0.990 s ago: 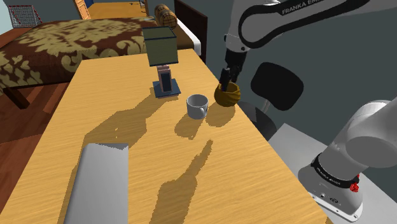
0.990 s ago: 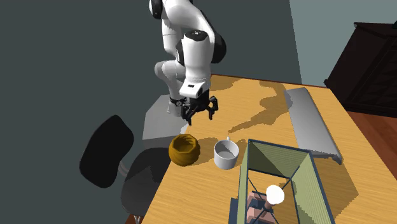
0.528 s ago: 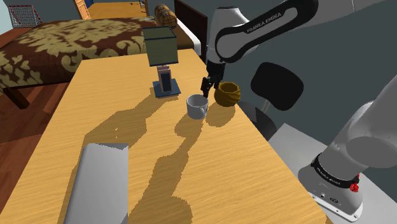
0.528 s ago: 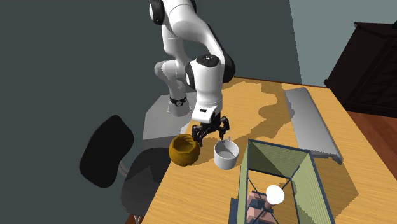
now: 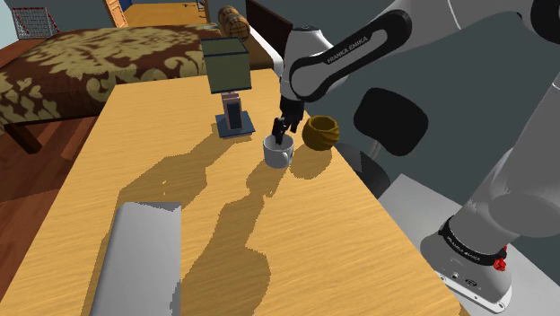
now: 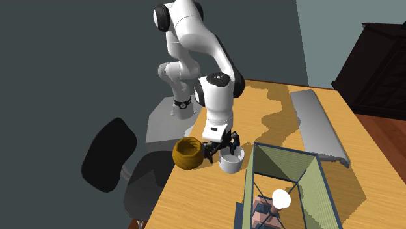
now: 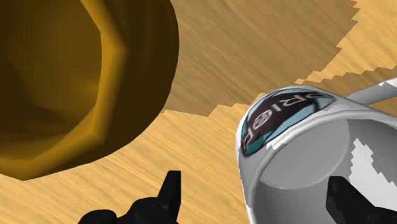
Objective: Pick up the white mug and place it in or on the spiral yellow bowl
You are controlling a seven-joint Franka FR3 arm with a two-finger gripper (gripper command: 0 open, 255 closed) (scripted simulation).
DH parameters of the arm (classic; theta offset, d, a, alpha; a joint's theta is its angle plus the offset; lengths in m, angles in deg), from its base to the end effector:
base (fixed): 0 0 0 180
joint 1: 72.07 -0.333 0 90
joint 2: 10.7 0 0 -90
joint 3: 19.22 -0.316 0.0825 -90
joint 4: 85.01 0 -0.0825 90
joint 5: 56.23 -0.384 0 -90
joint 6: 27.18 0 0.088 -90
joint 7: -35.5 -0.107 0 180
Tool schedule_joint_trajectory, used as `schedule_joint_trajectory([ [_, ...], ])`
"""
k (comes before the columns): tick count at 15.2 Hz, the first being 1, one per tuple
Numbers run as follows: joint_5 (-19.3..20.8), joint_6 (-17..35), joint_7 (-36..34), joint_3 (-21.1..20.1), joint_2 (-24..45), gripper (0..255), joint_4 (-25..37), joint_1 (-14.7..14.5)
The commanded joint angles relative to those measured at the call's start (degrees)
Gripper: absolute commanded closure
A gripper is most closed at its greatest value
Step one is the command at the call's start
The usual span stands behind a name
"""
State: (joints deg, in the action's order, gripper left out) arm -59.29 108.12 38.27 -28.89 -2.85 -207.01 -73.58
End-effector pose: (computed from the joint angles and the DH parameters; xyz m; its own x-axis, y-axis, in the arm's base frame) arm 0.5596 0.1099 0.3550 0.9750 0.1994 0.0982 0.2057 -0.9768 -0.0593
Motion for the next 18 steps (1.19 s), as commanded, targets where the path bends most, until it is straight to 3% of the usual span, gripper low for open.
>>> schedule_joint_trajectory([
  [1, 0.13, 1.50, 0.05, 0.05, 0.95, 0, -0.52, 0.00],
  [10, 0.28, 2.56, -0.06, 0.06, 1.80, 0, -0.74, -0.08],
  [11, 0.28, 2.56, -0.06, 0.06, 1.80, 255, -0.74, -0.08],
  [18, 0.28, 2.56, -0.06, 0.06, 1.80, 255, -0.74, -0.08],
])
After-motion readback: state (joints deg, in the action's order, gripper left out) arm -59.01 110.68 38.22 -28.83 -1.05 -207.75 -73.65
